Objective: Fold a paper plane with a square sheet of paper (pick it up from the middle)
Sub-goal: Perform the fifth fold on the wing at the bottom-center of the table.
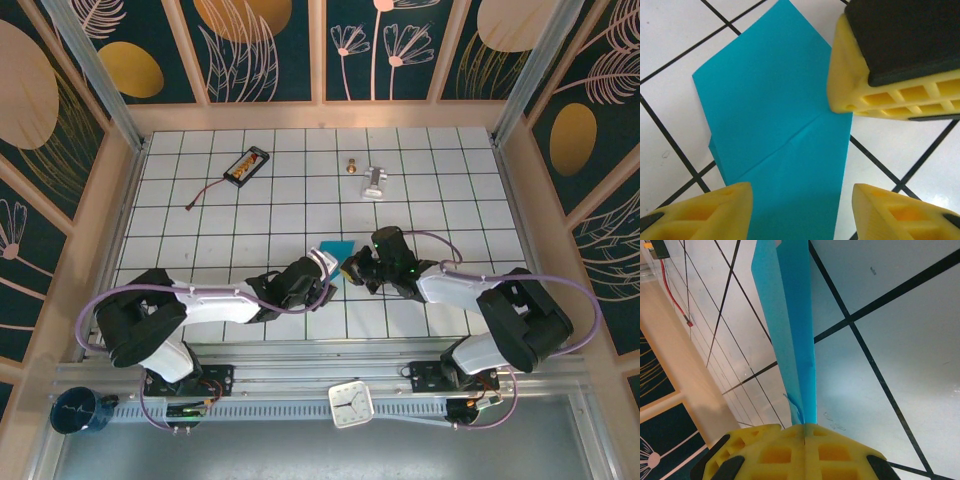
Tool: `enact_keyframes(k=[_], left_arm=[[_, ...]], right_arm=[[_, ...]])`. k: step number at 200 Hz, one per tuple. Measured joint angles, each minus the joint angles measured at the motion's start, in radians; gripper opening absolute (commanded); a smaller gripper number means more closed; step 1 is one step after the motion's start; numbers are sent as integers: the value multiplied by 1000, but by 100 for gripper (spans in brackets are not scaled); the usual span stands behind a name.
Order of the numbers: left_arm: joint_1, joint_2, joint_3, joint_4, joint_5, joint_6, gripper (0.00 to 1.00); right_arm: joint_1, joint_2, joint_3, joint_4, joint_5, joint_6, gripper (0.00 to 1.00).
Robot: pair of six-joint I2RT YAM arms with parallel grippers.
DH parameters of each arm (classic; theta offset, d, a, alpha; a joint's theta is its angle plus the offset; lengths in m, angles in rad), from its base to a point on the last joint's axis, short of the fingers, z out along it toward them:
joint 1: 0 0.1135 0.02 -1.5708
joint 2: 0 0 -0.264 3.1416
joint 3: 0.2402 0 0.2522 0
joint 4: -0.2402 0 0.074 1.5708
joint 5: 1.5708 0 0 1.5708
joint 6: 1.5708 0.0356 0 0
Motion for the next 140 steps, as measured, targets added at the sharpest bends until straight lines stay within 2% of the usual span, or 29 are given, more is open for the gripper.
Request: enact_keyframes(k=[52, 140], left_arm=[[-2, 28, 14, 3, -11, 19, 50], [-4, 40, 17, 17, -14, 29, 26]], right_arm=[[0, 8, -2, 17, -15, 10, 0], [0, 8, -2, 20, -17, 12, 0]])
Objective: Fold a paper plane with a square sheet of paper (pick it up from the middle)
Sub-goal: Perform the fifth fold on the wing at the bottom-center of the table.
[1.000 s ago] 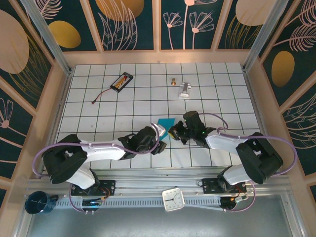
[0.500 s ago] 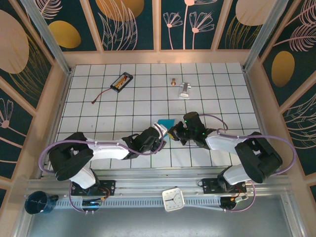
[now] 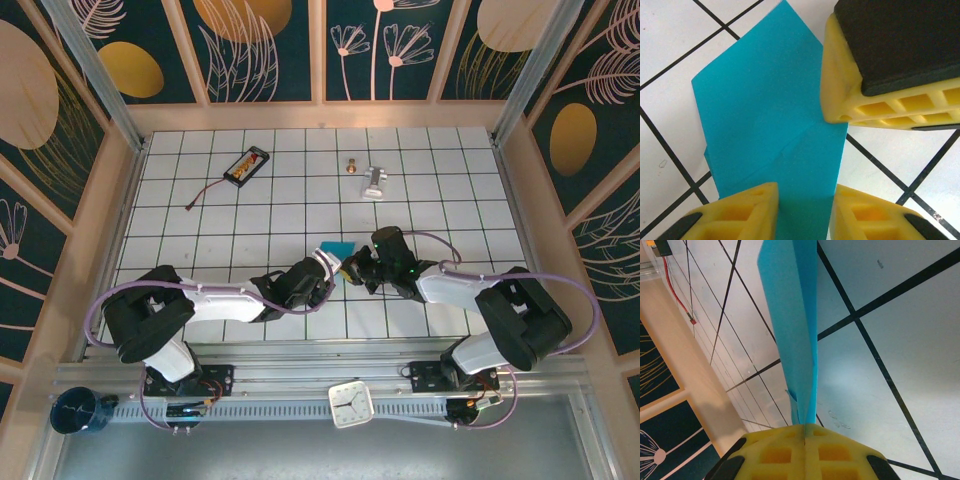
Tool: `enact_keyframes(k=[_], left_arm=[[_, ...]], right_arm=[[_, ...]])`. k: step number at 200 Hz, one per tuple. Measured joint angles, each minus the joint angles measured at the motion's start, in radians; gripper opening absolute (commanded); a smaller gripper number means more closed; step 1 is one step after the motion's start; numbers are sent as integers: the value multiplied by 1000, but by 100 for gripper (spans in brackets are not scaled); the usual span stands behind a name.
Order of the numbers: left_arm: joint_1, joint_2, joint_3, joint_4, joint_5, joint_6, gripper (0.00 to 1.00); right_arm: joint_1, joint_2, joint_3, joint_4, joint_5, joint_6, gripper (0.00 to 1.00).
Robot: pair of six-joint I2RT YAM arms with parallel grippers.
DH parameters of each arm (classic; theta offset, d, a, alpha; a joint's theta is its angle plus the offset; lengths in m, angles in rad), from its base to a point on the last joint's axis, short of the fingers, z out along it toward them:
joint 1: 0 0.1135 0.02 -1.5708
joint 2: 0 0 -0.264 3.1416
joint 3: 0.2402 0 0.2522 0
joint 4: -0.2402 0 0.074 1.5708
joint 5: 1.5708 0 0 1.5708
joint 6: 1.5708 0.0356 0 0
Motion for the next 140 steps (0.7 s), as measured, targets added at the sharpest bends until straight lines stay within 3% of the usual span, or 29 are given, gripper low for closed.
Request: enact_keyframes(k=[66, 140], left_arm=[[0, 0, 0, 11, 0, -3, 13], [0, -1, -42, 66, 26, -38, 0]], right_arm=[[0, 8, 0, 0, 0, 0, 0], [-23, -28, 0, -38, 8, -45, 22]])
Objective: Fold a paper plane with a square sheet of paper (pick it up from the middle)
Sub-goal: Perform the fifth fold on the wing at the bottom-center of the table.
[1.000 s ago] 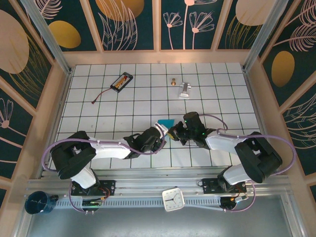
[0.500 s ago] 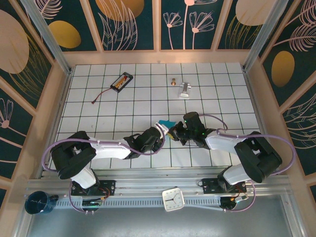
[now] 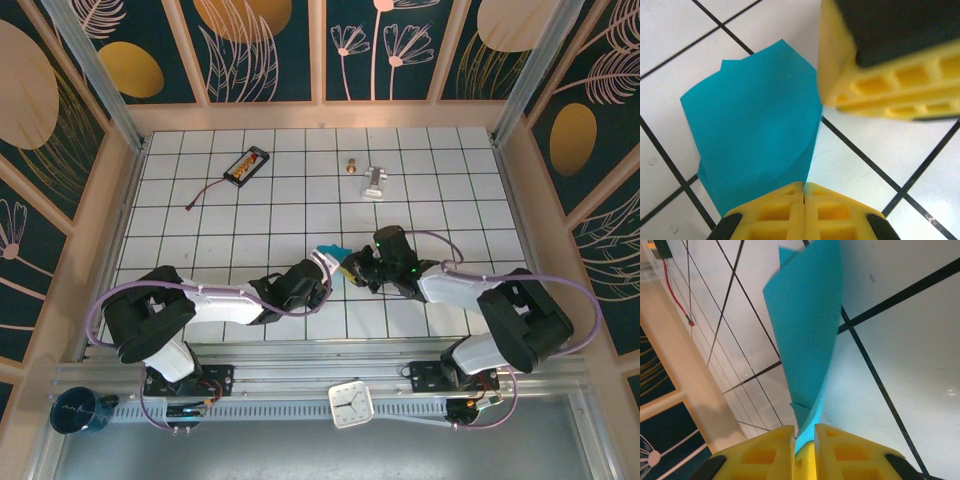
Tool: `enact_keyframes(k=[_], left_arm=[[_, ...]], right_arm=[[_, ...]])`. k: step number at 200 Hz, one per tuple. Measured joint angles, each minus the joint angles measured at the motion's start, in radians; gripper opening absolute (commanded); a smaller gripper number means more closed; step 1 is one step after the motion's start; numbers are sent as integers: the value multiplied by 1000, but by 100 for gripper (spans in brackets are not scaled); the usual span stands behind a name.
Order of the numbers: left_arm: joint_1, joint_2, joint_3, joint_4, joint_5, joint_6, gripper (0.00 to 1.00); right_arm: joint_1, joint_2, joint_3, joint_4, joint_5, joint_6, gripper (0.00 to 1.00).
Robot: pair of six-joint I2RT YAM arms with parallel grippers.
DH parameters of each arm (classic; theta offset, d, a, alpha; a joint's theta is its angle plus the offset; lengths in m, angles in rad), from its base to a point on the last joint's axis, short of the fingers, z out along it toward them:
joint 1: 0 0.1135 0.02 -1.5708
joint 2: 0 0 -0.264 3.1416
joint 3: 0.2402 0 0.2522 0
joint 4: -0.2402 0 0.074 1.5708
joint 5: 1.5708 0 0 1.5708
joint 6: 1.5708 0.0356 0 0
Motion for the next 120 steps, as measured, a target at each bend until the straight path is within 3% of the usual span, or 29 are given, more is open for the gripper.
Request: enact_keyframes(k=[53, 120], left_arm=[[0, -22, -60, 104, 92, -115, 0], [24, -35, -188, 377, 230, -381, 0]], right_arm=[[-59, -143, 15, -138, 64, -156, 25], [-116, -151, 58, -206, 82, -383, 25]])
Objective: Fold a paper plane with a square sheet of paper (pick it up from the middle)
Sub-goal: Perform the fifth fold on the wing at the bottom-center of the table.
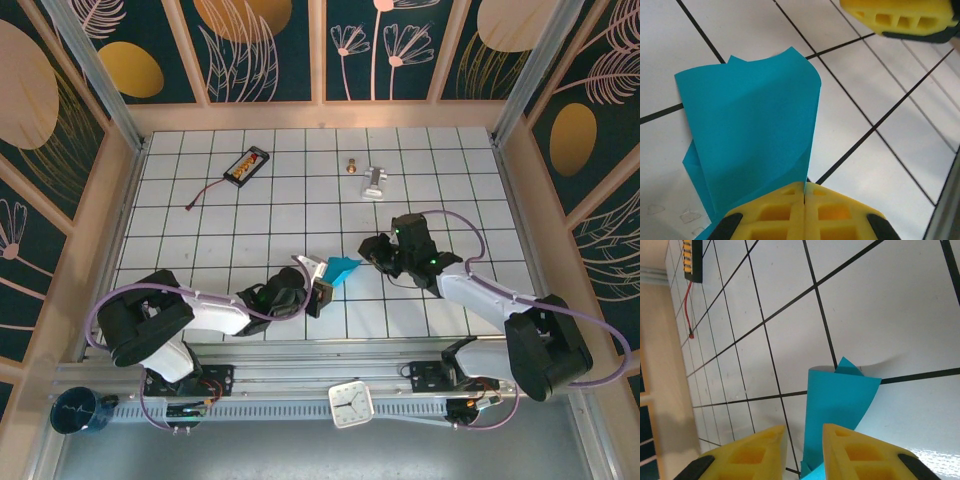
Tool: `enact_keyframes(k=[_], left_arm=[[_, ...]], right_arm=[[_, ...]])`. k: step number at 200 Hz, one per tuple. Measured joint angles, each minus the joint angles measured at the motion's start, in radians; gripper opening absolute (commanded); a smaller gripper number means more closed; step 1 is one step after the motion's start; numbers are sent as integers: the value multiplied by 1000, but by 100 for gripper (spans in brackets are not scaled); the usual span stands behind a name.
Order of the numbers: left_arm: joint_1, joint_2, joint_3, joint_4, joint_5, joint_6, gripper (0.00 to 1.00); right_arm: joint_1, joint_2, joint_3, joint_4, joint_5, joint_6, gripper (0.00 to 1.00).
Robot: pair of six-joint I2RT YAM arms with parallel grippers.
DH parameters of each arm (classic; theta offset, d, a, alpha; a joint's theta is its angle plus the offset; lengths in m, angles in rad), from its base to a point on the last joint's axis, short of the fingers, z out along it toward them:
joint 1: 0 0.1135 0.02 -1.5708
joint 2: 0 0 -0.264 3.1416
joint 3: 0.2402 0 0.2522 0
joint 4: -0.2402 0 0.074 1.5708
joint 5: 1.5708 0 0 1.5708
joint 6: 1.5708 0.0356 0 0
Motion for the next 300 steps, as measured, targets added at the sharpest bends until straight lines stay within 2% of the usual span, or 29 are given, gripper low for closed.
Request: enact_keyframes(k=[52, 123, 218, 300], left_arm=[[61, 26, -95, 201, 59, -180, 0], [90, 100, -150, 349, 103, -333, 0], [102, 177, -187, 440, 119, -448, 0], [102, 200, -224, 522, 109, -515, 0]], right_arm=[[0, 1, 3, -9, -13, -87, 25], [0, 55, 3, -5, -40, -112, 25], [35, 127, 48, 4, -64, -132, 25], [123, 203, 76, 35, -65, -143, 24]])
